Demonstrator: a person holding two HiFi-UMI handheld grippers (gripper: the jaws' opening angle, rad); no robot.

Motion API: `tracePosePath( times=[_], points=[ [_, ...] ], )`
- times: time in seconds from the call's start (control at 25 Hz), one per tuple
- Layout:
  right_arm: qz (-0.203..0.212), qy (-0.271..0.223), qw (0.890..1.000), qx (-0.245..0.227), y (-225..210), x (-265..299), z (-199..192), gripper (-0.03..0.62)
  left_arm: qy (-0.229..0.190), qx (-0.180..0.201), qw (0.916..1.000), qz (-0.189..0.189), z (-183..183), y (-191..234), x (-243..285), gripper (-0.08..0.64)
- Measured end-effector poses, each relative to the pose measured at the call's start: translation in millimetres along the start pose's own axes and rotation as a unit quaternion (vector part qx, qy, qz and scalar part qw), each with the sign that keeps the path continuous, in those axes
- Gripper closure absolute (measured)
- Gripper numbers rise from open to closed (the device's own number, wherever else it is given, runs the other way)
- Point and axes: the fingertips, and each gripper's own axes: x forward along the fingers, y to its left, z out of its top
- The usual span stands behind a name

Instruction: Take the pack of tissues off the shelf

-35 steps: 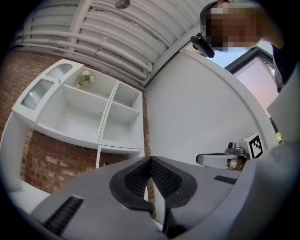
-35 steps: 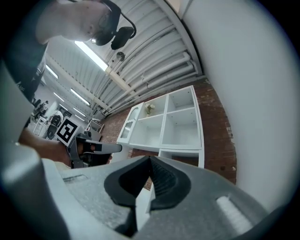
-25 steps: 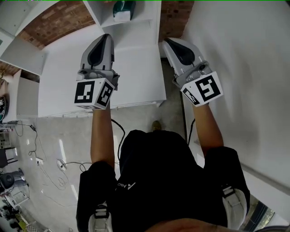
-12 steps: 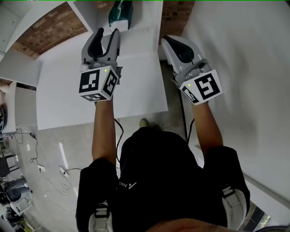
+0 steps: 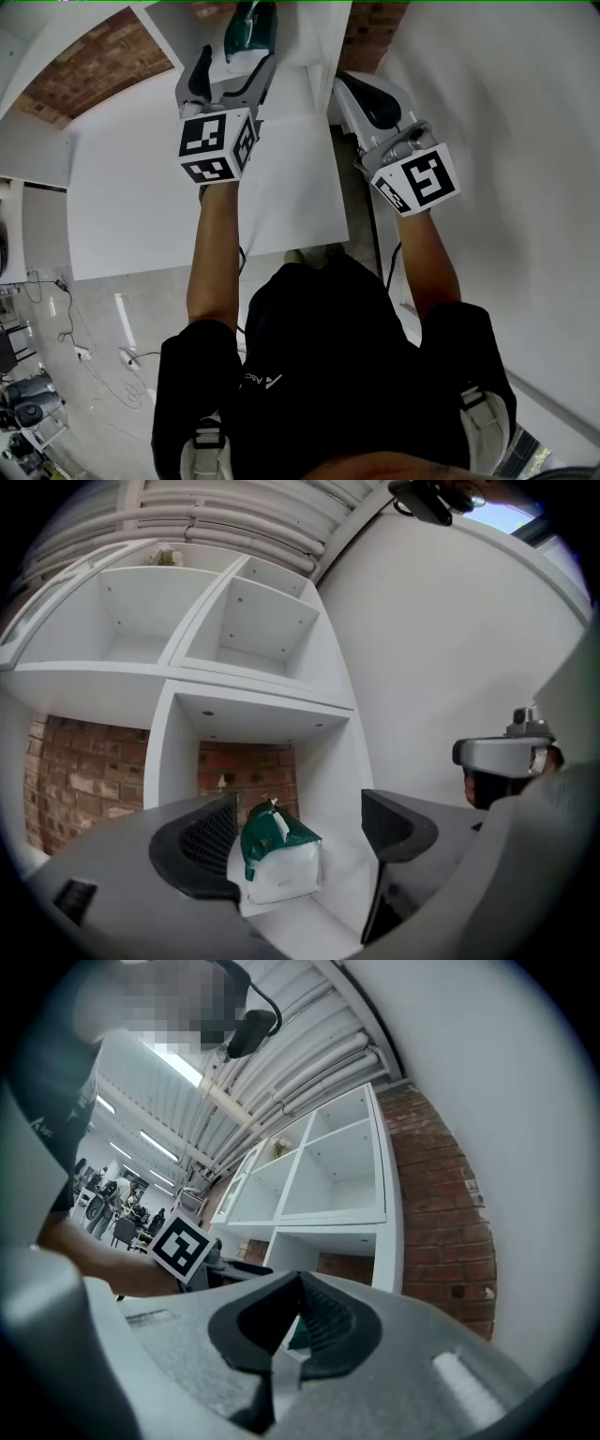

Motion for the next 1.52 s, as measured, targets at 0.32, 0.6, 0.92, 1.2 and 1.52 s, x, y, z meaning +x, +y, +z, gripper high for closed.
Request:
tracePosePath(
  times=[0.32, 0.6, 0.92, 1.2, 1.52],
  points=[
    [0.018, -0.004, 1.0, -0.005, -36, 0, -5, 0.591, 0.064, 0.008, 0.9973, 0.036, -36, 3, 54, 0.055],
    [0.029, -0.004, 1.0, 0.005, -47, 1, -18, 0.591, 0.114, 0.015, 0.9903, 0.078, -75, 26, 78, 0.032],
    [0.025, -0.002, 1.0, 0.016, -59, -1, -31, 0.591, 0.159, 0.009, 0.9843, 0.077, -102, 26, 90, 0.034],
    [0.023, 0.002, 1.0, 0.021, -62, -2, -38, 0.591, 0.163, 0.007, 0.9823, 0.092, -110, 31, 87, 0.163],
    [0.016, 0.006, 0.999, 0.028, -65, -6, -43, 0.591, 0.148, 0.003, 0.9834, 0.105, -103, 33, 83, 0.25]
  ],
)
